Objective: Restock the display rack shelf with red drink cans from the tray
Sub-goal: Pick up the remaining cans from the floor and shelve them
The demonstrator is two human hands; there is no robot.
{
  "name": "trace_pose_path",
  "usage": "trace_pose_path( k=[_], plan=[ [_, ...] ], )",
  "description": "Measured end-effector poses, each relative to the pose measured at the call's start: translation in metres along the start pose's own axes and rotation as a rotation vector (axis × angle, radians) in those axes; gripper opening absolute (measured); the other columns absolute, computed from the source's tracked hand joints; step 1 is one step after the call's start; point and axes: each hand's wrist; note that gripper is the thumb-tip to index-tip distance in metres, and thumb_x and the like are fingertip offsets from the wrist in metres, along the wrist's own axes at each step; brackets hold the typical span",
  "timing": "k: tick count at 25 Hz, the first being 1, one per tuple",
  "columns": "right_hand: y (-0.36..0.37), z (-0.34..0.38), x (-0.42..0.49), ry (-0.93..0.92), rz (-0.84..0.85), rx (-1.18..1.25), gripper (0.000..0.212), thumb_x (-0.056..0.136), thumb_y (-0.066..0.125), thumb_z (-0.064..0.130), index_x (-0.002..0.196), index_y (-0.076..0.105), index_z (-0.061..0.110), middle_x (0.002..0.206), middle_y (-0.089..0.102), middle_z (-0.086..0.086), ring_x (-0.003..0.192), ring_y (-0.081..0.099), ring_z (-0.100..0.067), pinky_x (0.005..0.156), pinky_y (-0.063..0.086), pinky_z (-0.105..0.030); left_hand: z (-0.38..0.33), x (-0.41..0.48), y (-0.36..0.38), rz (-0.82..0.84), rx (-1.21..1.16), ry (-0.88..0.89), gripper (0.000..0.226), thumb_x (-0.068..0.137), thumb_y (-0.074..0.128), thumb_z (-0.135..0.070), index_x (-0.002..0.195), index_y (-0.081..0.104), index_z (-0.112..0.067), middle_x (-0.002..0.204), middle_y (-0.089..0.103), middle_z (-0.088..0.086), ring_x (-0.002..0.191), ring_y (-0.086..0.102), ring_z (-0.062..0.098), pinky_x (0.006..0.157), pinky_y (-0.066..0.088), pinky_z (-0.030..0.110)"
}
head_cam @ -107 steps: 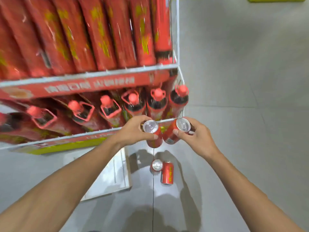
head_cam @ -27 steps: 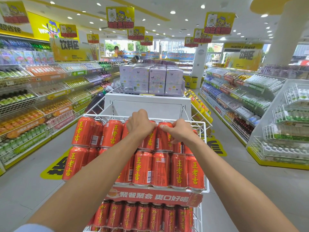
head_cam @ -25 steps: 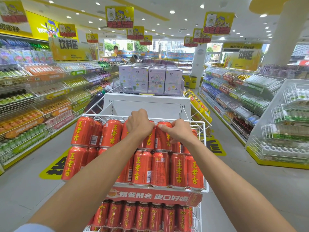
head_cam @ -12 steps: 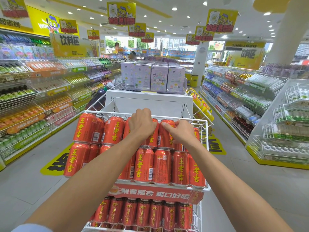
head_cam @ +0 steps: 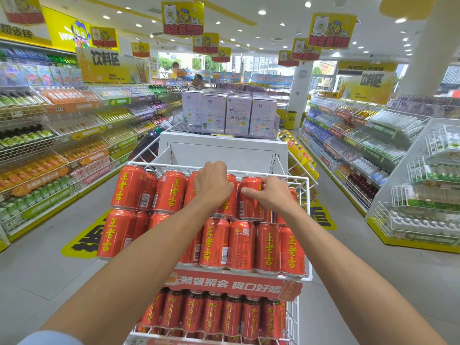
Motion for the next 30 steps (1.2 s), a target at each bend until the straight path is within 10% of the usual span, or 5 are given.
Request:
trace_pose_path(
  k=[6, 30],
  plan=[
    [0.009, -0.002, -0.005, 0.033, -0.061, -0.030, 0.083, 0.056, 0.054, 0.093, 0.098, 0.072, 0.023, 0.085, 0.073, -0.001, 0.086, 0.069, -0.026, 0.072, 0.055, -0.038, -0.002, -0.002, 0.002, -0.009, 0.031, -0.003, 0.015, 0.089, 0.067, -0.024, 0.094, 0.058, -0.013, 0.111, 0.063, 0.016, 0.104, 0.063, 0.039, 0.070, 0.038, 0.035],
    [0.008, 0.009, 0.001, 0.041, -0.072, -0.112, 0.066, 0.073, 0.075, 0.074, 0.078, 0.068, 0.009, 0.075, 0.068, -0.010, 0.074, 0.067, -0.030, 0.053, 0.040, -0.034, 0.001, -0.002, 0.000, 0.010, 0.007, 0.011, 0.024, 0.087, 0.068, -0.025, 0.086, 0.046, -0.016, 0.111, 0.063, 0.018, 0.105, 0.063, 0.040, 0.070, 0.038, 0.036]
  ],
)
Point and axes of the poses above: each hand's wrist, its own x-axis towards the middle knuckle, its own y-axis out of the palm, z = x × y
